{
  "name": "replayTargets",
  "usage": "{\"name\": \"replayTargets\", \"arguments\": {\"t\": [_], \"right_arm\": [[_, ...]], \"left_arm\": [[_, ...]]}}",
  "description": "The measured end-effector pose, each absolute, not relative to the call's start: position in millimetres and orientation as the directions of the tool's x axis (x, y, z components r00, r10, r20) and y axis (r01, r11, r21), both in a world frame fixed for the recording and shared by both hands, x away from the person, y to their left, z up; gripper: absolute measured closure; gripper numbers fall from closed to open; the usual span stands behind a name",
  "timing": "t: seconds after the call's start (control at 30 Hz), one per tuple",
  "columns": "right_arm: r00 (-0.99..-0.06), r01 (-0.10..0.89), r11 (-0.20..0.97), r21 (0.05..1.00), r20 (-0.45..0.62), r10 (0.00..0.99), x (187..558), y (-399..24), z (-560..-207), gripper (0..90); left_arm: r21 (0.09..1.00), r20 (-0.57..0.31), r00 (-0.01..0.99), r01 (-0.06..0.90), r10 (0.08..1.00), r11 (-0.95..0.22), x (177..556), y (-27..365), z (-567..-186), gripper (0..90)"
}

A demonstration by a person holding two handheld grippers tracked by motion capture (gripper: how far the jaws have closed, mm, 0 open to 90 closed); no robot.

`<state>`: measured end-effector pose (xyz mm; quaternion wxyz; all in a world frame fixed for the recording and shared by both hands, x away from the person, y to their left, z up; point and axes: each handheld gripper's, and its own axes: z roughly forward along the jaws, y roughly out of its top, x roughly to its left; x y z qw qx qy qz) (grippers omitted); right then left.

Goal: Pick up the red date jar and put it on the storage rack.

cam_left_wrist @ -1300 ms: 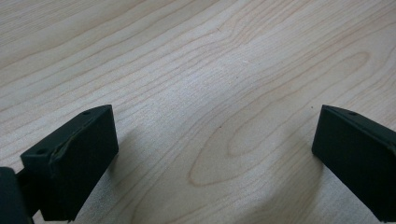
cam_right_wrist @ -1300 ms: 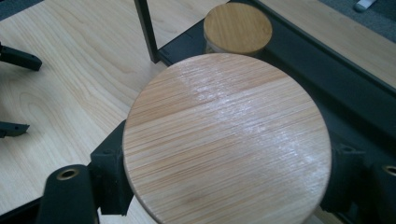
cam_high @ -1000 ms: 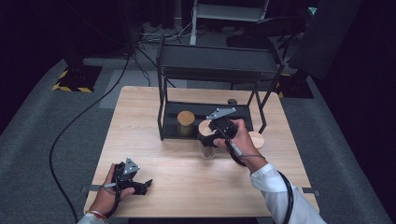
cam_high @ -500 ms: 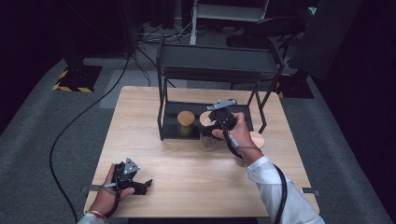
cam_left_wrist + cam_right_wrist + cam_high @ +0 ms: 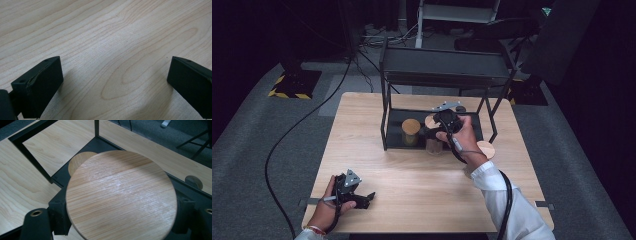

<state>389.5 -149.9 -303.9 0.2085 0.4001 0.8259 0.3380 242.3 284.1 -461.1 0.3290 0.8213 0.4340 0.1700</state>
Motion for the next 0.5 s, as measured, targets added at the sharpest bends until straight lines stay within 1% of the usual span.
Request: {"name": "replayTargets", "arguments": {"t": [0.5], "right_arm": [[-0.541,0.548,0.417,0.726,-0.073,0.838,407,-140,-312,24.2]], "left_arm": [[0.688,-0.006,0.567,0.6,0.824,-0.407,242,284,-461,0.0]]}}
